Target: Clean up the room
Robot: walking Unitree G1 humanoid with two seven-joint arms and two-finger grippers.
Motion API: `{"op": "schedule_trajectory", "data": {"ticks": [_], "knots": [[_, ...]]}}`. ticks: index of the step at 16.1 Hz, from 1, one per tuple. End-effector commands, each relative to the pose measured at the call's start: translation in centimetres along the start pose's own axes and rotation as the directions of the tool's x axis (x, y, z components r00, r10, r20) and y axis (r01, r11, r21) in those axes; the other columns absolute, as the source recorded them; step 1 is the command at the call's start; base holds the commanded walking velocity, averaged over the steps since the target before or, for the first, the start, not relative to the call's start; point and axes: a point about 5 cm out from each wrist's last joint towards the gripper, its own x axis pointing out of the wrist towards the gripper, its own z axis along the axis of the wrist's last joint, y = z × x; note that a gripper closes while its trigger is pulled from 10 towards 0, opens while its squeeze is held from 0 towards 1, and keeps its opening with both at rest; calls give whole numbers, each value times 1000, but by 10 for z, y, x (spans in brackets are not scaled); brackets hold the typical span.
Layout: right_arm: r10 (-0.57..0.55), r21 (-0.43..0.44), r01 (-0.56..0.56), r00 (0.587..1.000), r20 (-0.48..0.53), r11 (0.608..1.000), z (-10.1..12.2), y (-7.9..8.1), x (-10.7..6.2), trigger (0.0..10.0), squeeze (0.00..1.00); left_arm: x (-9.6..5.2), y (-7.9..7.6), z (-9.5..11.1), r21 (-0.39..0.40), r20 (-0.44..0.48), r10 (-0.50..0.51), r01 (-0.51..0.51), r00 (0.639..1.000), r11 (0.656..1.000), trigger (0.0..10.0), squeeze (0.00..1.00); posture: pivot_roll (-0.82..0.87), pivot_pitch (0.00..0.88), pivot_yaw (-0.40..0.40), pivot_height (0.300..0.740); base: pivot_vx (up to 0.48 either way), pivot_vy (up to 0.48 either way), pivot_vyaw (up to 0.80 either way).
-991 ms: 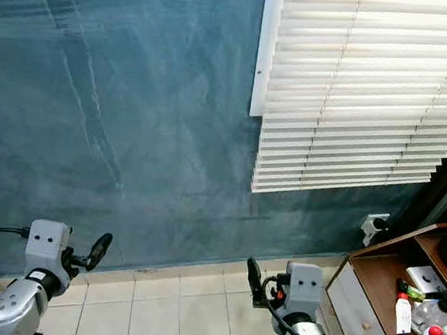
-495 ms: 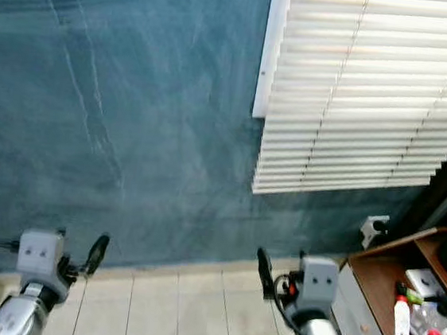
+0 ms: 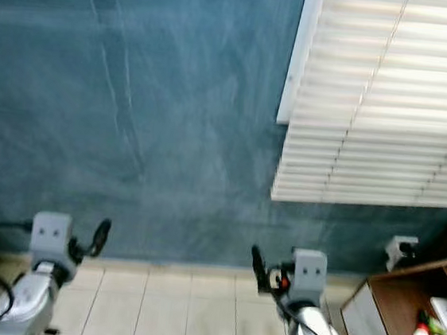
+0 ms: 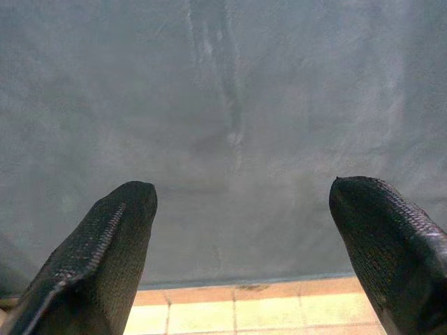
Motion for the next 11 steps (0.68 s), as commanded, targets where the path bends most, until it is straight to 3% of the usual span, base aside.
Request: {"op": "schedule_trajectory", "data": {"ticks": [1, 5, 8, 11], "knots": [[18, -11, -18, 1000, 6, 1000, 2, 1, 3, 10000, 0, 2, -3, 3, 14, 17, -8, 7, 1000, 1000, 10000, 0, -38, 0, 21, 740, 0, 0, 519], [47, -16, -47, 999, 8, 999, 3, 1, 9, 10000, 0, 4, -10, 2, 1, 25, -19, 19, 999, 1000, 10000, 0, -37, 0, 11, 740, 0, 0, 525], [40, 19, -41, 999, 10, 999, 4, -3, 11, 10000, 0, 4, -9, -4, -8, -9, -4, 4, 1000, 1000, 10000, 0, -40, 0, 6, 740, -90, 404, 523], [40, 6, -40, 999, 8, 999, 2, -7, 11, 10000, 0, 6, -14, -6, -27, -7, 5, -5, 1000, 1000, 10000, 0, -44, 0, 3, 740, -82, 0, 525]]}}
